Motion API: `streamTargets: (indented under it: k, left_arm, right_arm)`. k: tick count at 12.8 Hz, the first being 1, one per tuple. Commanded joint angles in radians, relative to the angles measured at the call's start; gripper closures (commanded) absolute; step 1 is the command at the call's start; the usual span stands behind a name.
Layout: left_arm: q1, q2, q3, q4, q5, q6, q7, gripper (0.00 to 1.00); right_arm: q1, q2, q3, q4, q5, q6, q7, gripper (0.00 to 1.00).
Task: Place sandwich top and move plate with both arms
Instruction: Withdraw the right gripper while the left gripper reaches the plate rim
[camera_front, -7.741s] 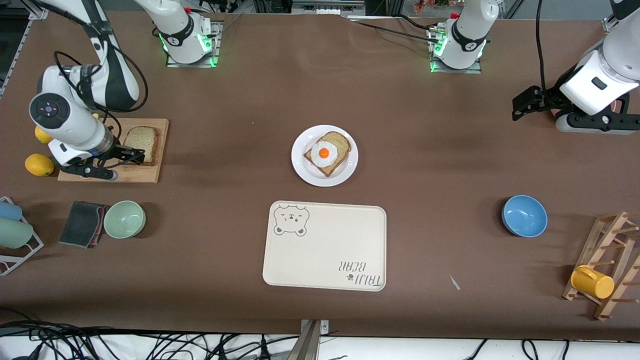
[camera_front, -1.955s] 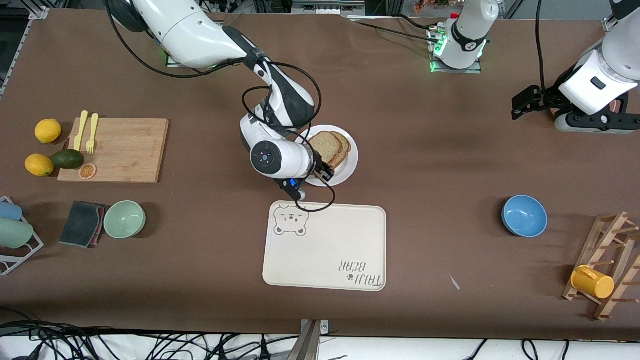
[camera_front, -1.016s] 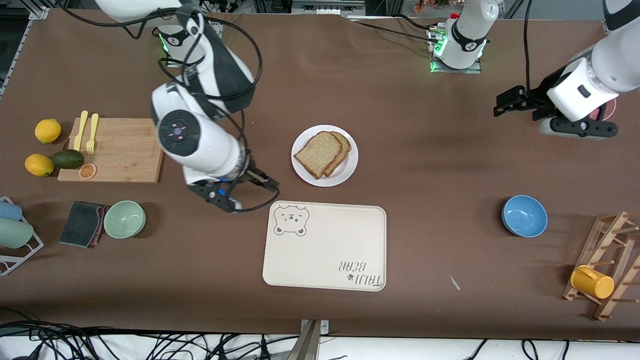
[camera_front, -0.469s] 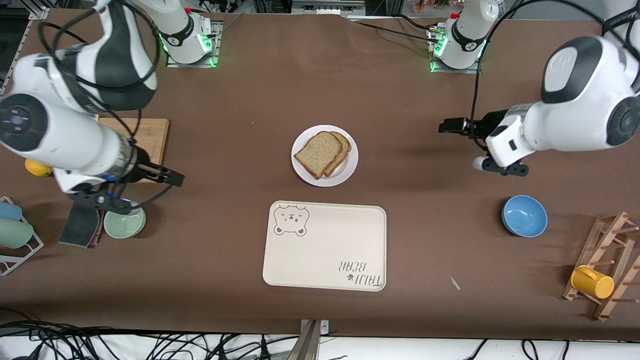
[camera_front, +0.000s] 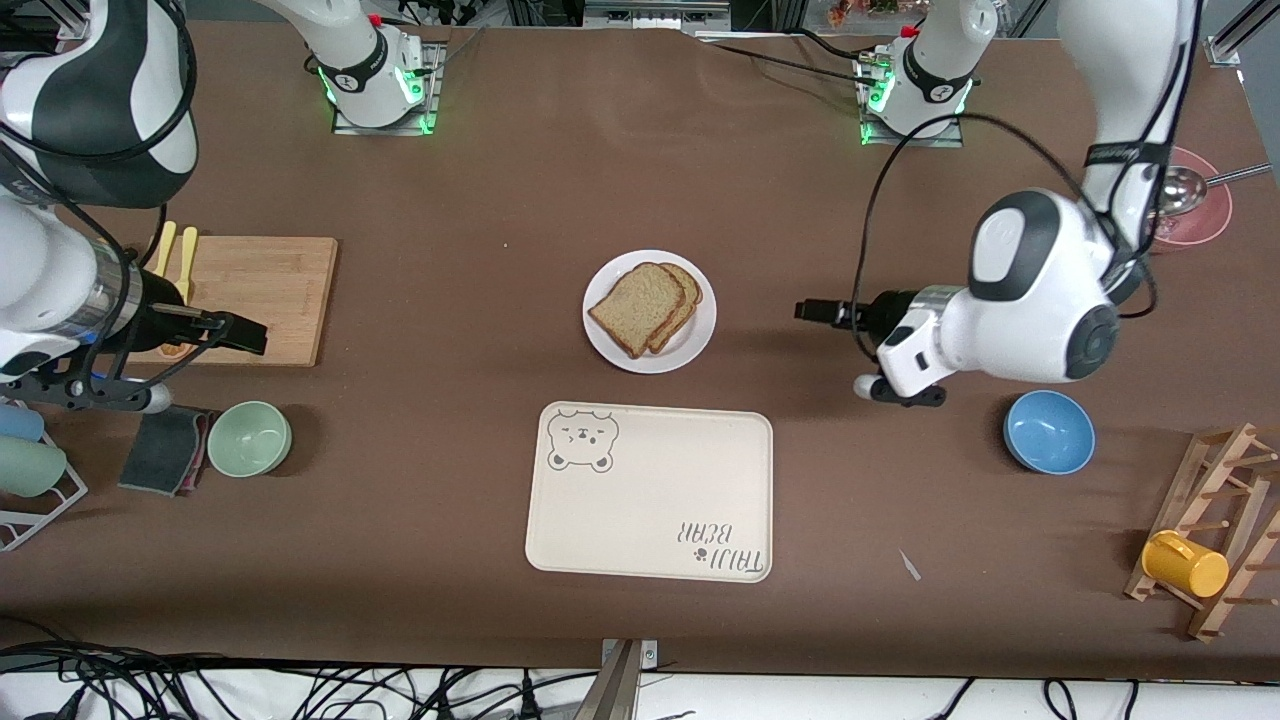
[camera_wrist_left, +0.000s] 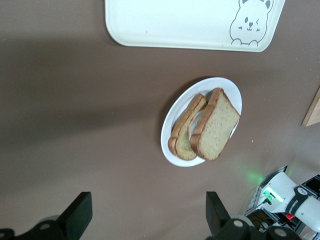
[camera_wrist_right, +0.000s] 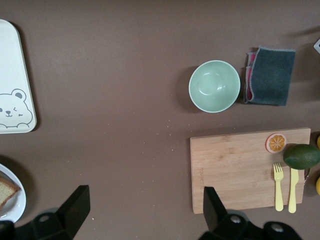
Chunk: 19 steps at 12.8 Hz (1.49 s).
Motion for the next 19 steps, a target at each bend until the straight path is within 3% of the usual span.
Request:
streamTargets:
  k: [1,4,7,9,11,14,15,16,17,18,19]
  left_arm:
    - [-0.019,0.070,-0.017,-0.003,-0.096,0.107,0.100,0.01]
    - [-0.021,0.080,-0.030,-0.104,-0.239,0.199,0.252,0.02]
    - [-0.022,0.088,-0.030,-0.231,-0.484,0.305,0.483,0.02]
    - [-0.032,0.119,-0.032,-0.256,-0.509,0.366,0.549,0.04]
    - [-0.038,0.155,-0.035,-0.256,-0.570,0.380,0.650,0.13]
    - [-0.048,0.199,-0.035,-0.254,-0.683,0.411,0.821,0.13]
    - [-0.059,0.205,-0.037,-0.256,-0.704,0.420,0.847,0.13]
    - [-0.071,0.206,-0.035,-0.256,-0.724,0.423,0.870,0.13]
    - [-0.085,0.206,-0.037,-0.256,-0.729,0.443,0.887,0.13]
    - [-0.104,0.208,-0.035,-0.256,-0.729,0.472,0.896,0.14]
    - [-0.123,0.208,-0.035,-0.256,-0.729,0.496,0.901,0.14]
  right_arm:
    - [0.011,-0.052,0.002,-0.035,-0.004,-0.044,-0.005,0.00]
    - [0.011,-0.058,0.000,-0.046,-0.002,-0.009,-0.003,0.00]
    - [0.010,-0.070,-0.009,-0.090,0.002,0.044,-0.021,0.00]
    - [0.010,-0.082,-0.019,-0.111,0.002,0.043,-0.025,0.00]
    - [0.010,-0.151,-0.015,-0.228,0.001,0.101,-0.014,0.00]
    - [-0.019,-0.257,-0.001,-0.416,-0.015,0.221,-0.022,0.00]
    - [-0.056,-0.274,0.038,-0.443,-0.019,0.241,-0.023,0.00]
    - [-0.162,-0.279,0.145,-0.444,-0.039,0.244,-0.025,0.00]
    - [-0.300,-0.282,0.307,-0.440,-0.083,0.249,-0.023,0.00]
    - [-0.399,-0.282,0.430,-0.431,-0.146,0.246,-0.013,0.00]
    - [-0.450,-0.282,0.489,-0.428,-0.156,0.245,-0.008,0.00]
